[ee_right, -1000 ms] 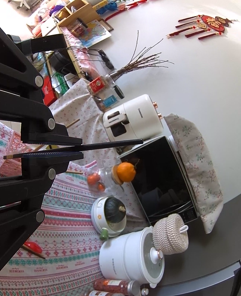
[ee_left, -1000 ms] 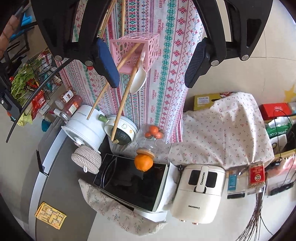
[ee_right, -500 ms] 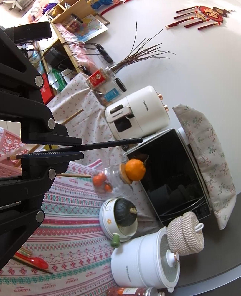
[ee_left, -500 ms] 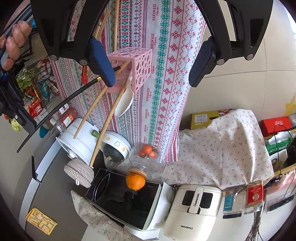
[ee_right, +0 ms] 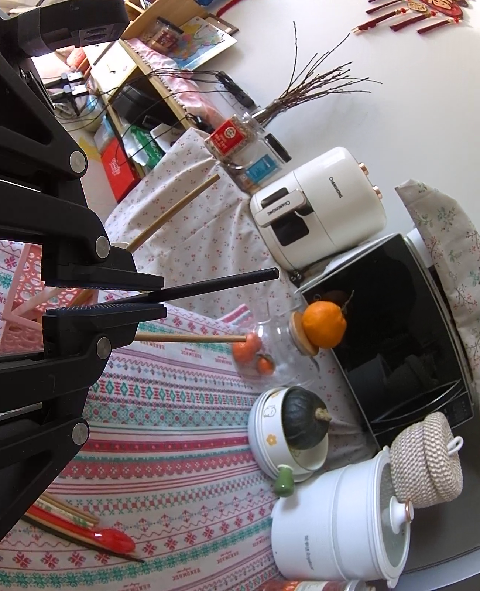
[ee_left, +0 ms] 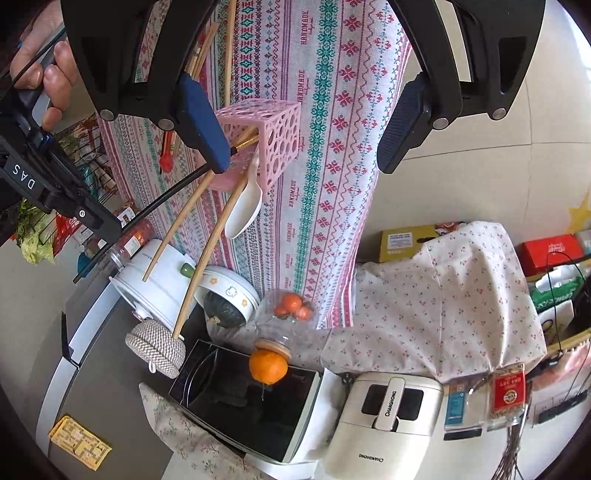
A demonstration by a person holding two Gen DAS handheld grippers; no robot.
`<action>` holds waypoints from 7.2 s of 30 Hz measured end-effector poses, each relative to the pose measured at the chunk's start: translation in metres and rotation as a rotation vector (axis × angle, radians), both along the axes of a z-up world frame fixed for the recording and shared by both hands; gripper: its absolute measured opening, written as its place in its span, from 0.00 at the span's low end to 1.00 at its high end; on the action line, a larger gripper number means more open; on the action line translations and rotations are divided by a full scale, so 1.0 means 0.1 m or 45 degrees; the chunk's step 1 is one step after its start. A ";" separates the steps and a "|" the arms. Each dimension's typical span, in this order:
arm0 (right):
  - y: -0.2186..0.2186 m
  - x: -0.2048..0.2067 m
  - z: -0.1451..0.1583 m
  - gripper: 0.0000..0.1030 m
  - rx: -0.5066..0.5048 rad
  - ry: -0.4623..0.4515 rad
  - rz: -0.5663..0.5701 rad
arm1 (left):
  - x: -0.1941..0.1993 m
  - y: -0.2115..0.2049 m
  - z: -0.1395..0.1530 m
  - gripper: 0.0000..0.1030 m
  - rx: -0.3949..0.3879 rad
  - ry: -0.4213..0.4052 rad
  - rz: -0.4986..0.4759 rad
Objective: Organize utensils
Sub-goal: 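Lower the black chopstick into the pink basket and open the right tool, then move the right tool back toward the red spoon and chopstick pile, then grasp a black chopstick with the right tool while the left tool grasps a wooden chopstick, then carry both chopsticks over the pink basket and drop them in, opening both tools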
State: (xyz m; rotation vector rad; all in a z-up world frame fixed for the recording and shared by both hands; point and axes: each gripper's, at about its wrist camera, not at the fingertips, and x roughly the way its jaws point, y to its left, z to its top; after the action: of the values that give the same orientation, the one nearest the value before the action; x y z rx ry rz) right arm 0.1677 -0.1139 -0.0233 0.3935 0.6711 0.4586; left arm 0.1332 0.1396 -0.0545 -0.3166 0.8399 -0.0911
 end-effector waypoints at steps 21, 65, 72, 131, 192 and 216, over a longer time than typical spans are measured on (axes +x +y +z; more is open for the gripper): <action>-0.78 -0.24 0.11 0.81 -0.104 0.062 -0.070 | -0.22 -0.06 0.03 0.90 -0.011 0.132 0.149; -1.28 0.47 -1.41 0.26 -0.371 0.730 -0.142 | -0.37 -1.62 -0.59 0.67 0.248 0.243 -0.609; -1.17 0.56 -1.46 0.18 -0.461 0.765 -0.148 | -0.39 -1.54 -0.56 0.67 0.226 0.238 -0.607; -1.28 -0.05 -1.47 0.15 -0.675 0.763 0.104 | -0.02 -1.96 -1.08 0.09 0.445 0.418 -0.778; -0.53 -0.86 0.82 0.05 -0.213 -0.361 0.007 | -0.73 -0.70 1.17 0.05 0.140 -0.698 -0.148; -0.21 -0.49 0.65 0.05 -0.127 -0.291 0.073 | -0.14 -0.85 0.53 0.10 0.370 -0.547 -0.159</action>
State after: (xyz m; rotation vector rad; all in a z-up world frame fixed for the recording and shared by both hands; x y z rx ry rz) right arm 0.1182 -0.1347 0.0415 0.2234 0.4816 0.5136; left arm 0.1190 0.0547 -0.0018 0.0325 0.4363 -0.1456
